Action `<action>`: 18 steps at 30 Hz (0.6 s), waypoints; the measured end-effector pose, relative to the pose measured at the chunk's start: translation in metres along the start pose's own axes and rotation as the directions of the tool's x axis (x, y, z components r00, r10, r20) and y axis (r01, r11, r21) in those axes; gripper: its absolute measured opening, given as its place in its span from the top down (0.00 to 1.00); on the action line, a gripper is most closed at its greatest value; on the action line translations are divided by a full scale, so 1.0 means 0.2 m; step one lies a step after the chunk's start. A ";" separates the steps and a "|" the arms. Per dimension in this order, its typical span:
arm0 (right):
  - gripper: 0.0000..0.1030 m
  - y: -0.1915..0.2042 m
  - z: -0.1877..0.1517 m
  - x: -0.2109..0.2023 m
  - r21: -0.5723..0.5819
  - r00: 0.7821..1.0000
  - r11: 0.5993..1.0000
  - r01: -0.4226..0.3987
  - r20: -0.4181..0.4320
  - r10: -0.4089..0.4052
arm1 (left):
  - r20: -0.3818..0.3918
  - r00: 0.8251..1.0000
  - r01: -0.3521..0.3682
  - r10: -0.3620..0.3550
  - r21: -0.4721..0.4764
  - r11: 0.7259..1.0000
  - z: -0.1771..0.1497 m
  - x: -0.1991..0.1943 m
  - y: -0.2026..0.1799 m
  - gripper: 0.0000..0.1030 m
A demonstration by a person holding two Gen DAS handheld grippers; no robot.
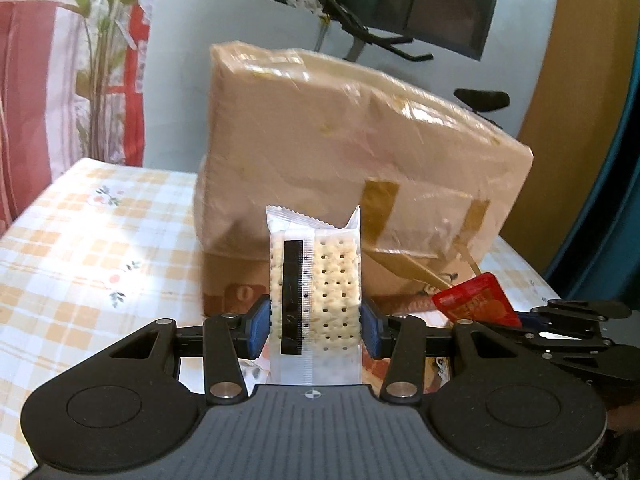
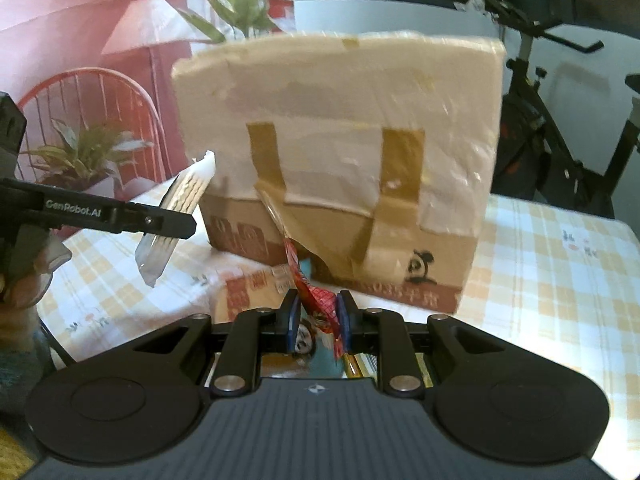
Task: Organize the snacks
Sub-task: 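Lift the cracker packet with the left gripper while the right gripper carries the red packet to the box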
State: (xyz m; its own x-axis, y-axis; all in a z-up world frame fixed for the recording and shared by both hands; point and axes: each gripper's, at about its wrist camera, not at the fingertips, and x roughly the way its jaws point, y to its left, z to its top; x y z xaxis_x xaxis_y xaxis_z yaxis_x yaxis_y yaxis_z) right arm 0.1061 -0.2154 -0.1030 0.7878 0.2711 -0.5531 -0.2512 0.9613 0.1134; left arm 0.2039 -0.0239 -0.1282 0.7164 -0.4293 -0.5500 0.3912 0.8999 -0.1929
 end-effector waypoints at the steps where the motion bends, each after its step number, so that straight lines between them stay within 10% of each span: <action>1: 0.79 0.01 0.01 -0.01 -0.004 1.000 1.000 -0.002 0.008 0.002 | 0.006 1.000 -0.002 0.002 -0.001 1.000 0.01 -0.01 0.00 0.53; 18: 0.79 0.03 0.28 -0.18 -0.033 0.980 0.999 -0.016 0.200 0.022 | 0.189 0.982 -0.008 0.004 0.023 1.000 0.20 -0.22 -0.06 0.53</action>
State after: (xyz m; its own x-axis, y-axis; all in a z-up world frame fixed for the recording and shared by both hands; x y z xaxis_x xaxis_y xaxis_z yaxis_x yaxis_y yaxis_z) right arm 0.1086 -0.2158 -0.0363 0.8787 0.2966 -0.3740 -0.2820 0.9547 0.0945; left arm 0.1906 -0.0182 -0.0696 0.8140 -0.4328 -0.3874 0.3984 0.9014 -0.1698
